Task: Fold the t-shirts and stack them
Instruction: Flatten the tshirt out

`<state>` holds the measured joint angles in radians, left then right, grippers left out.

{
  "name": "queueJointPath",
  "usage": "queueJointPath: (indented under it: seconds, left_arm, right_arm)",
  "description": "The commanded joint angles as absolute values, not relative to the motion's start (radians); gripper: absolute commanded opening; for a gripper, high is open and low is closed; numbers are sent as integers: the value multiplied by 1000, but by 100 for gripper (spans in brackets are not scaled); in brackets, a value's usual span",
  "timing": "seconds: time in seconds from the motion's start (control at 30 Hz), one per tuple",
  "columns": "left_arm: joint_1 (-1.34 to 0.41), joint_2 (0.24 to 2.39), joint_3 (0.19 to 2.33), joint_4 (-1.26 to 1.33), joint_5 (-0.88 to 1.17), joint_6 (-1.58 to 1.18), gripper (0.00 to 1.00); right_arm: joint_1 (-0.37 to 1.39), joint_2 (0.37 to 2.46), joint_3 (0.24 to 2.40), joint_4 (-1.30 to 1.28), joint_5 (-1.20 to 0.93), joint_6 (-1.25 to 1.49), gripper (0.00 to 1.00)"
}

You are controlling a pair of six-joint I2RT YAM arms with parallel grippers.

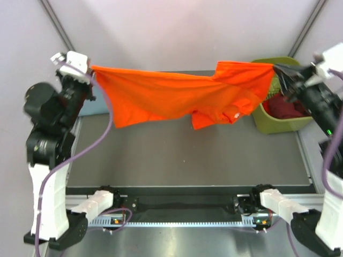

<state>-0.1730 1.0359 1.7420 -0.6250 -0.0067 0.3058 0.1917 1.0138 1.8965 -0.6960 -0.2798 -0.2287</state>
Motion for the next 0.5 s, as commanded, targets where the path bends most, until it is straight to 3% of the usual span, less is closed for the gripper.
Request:
queueJointPath:
  seconds: [0.0, 0.17, 0.33, 0.47]
  left_arm:
    - [-169, 937, 1749, -661, 66, 308, 0]
    - [-163, 862, 1812, -745, 75, 313, 0]
    - [-155, 847, 1854, -767, 95, 334, 0]
    - [-155, 844, 1752, -712, 81, 370, 0]
  right_arm:
    - [177, 887, 1911, -732, -270, -173, 0]
    - [146, 784, 1995, -770, -230, -201, 0]
    - [117, 824, 2153, -785, -201, -201, 0]
    - [114, 845, 2131, -770, -212, -215, 0]
